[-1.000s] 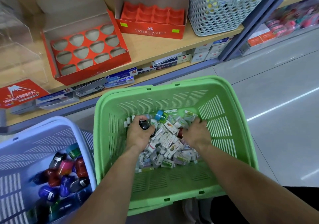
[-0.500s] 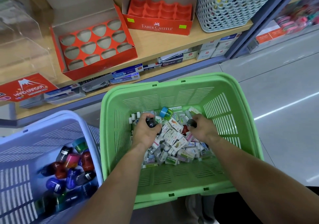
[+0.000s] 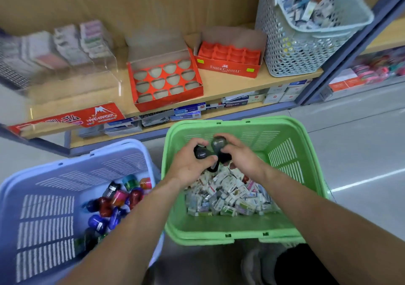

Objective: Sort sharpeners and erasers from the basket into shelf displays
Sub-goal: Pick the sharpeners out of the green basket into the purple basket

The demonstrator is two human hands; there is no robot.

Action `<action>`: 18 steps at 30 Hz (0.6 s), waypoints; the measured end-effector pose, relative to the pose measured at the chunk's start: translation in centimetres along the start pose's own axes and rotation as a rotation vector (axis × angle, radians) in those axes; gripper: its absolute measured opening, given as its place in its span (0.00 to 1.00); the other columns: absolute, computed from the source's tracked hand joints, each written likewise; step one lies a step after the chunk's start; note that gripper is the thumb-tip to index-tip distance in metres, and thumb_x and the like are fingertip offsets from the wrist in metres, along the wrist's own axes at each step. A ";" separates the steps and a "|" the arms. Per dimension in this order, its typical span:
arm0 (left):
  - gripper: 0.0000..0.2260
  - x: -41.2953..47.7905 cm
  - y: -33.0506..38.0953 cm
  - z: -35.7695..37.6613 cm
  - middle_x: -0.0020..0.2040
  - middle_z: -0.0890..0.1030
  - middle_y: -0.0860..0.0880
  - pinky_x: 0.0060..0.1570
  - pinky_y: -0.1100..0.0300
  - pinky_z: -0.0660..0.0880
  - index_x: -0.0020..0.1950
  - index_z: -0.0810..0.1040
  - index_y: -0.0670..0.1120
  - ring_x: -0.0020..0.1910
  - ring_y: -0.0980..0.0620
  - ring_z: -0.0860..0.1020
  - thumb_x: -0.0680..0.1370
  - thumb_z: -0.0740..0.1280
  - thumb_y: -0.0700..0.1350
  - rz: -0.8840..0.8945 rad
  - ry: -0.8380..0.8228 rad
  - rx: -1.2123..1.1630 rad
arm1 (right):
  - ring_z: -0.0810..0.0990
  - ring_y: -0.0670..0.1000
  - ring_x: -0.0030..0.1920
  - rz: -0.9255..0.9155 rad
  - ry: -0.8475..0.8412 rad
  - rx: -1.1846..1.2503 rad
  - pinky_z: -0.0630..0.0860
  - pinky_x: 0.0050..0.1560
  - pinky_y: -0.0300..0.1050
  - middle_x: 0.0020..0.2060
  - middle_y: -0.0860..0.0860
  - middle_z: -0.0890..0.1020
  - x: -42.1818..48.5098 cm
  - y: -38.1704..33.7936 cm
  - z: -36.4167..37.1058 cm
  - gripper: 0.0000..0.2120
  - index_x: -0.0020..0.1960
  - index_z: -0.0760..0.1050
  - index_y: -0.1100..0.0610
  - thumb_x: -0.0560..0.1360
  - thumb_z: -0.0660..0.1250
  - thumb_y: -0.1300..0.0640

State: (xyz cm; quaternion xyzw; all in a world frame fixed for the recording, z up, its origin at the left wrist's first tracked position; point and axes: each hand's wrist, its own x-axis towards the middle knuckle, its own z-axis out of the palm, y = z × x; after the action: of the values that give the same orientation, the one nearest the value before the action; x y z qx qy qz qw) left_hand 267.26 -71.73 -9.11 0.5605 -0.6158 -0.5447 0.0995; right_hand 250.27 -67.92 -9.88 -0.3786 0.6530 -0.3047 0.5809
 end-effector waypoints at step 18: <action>0.40 -16.1 -12.6 -18.7 0.73 0.73 0.46 0.63 0.54 0.74 0.80 0.61 0.51 0.64 0.45 0.77 0.72 0.78 0.50 -0.266 0.083 0.434 | 0.78 0.57 0.64 -0.416 -0.249 -1.118 0.75 0.62 0.52 0.63 0.50 0.82 -3.8 -5.5 21.9 0.20 0.69 0.75 0.46 0.77 0.67 0.49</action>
State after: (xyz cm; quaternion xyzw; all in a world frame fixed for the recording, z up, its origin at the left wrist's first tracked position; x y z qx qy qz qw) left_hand 293.92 -66.53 -3.87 0.6667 -0.6344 -0.3848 -0.0705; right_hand 272.83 -66.65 -6.32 -0.7785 0.5538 0.0237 0.2945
